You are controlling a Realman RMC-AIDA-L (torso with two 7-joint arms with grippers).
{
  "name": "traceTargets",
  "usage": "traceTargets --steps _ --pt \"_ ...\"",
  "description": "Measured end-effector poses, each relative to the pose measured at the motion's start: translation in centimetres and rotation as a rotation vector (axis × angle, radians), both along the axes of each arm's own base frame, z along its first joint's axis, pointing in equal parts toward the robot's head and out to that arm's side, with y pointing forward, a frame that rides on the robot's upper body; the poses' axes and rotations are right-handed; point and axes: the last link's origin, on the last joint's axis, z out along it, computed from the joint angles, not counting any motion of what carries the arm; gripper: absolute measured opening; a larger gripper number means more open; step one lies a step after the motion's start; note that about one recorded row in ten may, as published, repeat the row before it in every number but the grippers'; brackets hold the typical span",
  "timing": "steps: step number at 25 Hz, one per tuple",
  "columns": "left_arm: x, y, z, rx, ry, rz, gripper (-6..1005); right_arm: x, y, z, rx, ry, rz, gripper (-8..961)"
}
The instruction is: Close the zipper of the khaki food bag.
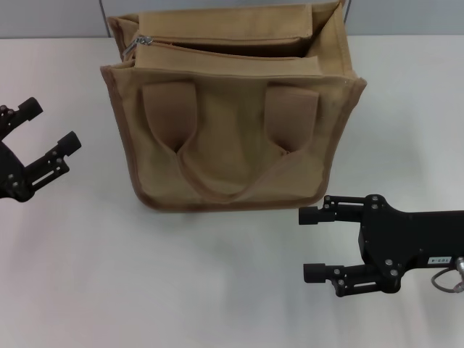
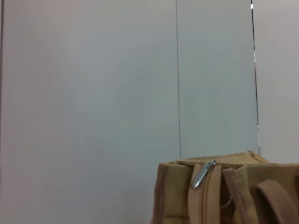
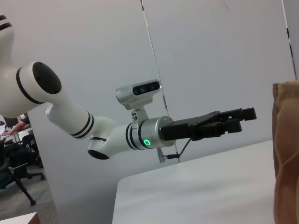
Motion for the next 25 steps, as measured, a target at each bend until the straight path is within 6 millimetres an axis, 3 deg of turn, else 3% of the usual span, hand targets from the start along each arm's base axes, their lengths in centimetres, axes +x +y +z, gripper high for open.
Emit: traceTargets --steps 7,14,21,25 --pt "0.3 2.8 -0.9 0.02 0.049 0.047 774 0.0 0.0 0.0 0.001 0.002 -0.001 775" --pt "2.7 6.8 -3.0 -0.012 0.091 0.019 769 -0.1 0.0 0.2 0.003 0.014 0.0 775" --pt "4.2 8.8 -4.0 -0.03 0.121 0.004 764 0.1 -0.1 0.3 0.011 0.021 -0.012 776" --pt "4.5 9.0 -3.9 -0.03 0.117 -0.006 761 0.1 -0.1 0.3 0.012 0.022 -0.014 776"
